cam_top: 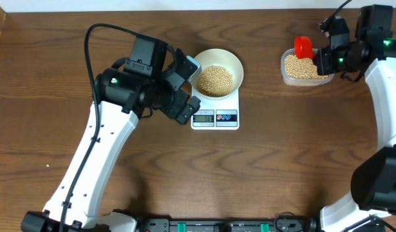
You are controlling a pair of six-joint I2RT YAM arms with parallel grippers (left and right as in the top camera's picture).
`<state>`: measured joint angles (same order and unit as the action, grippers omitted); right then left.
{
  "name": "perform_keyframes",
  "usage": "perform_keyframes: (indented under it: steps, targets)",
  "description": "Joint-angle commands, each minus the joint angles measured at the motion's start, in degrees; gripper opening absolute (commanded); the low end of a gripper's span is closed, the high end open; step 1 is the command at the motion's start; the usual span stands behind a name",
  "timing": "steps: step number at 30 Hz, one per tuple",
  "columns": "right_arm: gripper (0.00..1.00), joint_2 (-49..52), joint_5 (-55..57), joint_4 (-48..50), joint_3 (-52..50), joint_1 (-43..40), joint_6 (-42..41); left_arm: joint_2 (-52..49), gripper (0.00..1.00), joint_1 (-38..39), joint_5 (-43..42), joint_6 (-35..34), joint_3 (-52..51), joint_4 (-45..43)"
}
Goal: Scoop item into bowl and weigh 50g on scale
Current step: 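Lower the red scoop into the tub and scoop soybeans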
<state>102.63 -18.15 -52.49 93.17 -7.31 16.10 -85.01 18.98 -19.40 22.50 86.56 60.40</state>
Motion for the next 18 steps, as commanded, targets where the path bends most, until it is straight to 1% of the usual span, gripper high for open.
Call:
perform_keyframes:
  steps: [1,18]
  targets:
    - [0.01,2.3,1.3,0.0,-0.3,-0.3,-1.3,-0.4,0.98,0.1,-0.5,-0.1,1.0,0.2]
    - [0.01,2.5,6.3,-1.3,-0.3,-0.4,-1.3,-0.4,0.98,0.1,-0.5,-0.1,1.0,0.2]
